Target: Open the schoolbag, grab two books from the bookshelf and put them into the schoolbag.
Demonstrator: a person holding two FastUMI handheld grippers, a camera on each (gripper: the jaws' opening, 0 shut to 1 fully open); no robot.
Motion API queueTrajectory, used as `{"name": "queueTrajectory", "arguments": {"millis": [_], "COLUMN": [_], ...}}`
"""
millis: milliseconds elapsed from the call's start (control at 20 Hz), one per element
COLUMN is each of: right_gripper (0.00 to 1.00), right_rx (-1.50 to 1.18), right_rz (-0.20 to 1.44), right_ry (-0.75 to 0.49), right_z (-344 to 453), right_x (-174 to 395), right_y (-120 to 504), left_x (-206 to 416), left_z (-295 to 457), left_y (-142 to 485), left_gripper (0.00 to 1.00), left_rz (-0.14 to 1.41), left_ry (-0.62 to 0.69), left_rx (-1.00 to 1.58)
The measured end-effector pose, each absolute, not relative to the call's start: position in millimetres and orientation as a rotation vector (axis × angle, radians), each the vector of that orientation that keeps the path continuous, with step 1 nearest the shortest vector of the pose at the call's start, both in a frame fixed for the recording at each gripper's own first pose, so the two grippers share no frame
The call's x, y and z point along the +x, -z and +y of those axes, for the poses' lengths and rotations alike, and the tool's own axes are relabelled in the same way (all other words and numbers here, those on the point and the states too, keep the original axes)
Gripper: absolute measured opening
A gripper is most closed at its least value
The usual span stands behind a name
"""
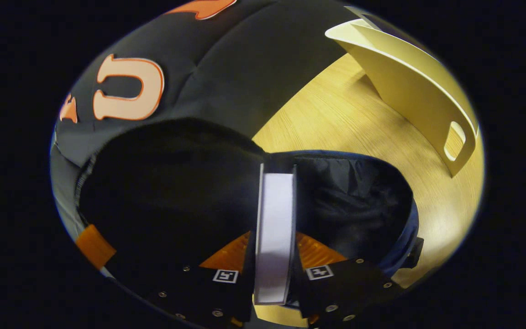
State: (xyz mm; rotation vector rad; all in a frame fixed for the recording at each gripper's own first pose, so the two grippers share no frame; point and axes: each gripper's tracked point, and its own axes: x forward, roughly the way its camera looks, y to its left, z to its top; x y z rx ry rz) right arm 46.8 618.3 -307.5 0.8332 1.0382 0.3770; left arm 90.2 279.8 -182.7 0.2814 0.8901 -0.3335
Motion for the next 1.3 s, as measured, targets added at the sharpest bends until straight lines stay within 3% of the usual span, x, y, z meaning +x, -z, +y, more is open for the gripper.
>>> {"name": "queueTrajectory", "arguments": {"millis": [150,250,900,1300], "right_gripper": [0.87,0.97,0.97,0.97], "right_rx": [0.75,0.703,0.386,0.171], "right_rz": [1.145,1.142,0.877,0.833], "right_ry": [-0.353,-0.32,-0.214,-0.134], "right_z": [608,589,439,355], "right_x": [26,29,73,94], "right_y": [322,320,230,186], "left_x": [94,94,91,87], "left_z": [284,287,276,273], "left_y": [181,182,195,200], "left_gripper": [0.01,0.01,0.01,0.01], "left_rz": [0.883,0.883,0.9,0.901], "left_ry": [0.318,0.308,0.315,0.326], "left_rx": [0.291,0.293,0.267,0.253]}}
